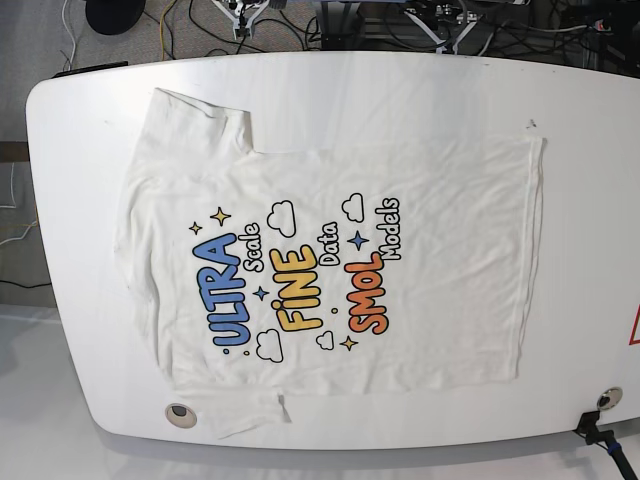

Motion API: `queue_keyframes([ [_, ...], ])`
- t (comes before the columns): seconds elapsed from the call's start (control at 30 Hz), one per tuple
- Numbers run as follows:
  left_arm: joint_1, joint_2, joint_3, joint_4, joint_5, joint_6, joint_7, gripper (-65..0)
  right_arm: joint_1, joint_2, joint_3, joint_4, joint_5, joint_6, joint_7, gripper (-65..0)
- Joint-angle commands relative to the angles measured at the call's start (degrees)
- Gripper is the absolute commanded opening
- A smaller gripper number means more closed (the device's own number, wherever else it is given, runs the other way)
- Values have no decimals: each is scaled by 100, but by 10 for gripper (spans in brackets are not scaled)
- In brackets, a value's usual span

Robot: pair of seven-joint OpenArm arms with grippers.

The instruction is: Fold the T-shirt properly

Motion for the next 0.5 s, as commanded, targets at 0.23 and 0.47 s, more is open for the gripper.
queue_keyframes([
  [0.23, 79, -48, -15, 47, -71, 68, -228, -650, -42, 16, 0, 88, -42, 52, 308, -650],
  [0.47, 88, -44, -12, 38, -93, 71, -263, -650, -75, 22, 18, 104, -52, 47, 351, -650],
])
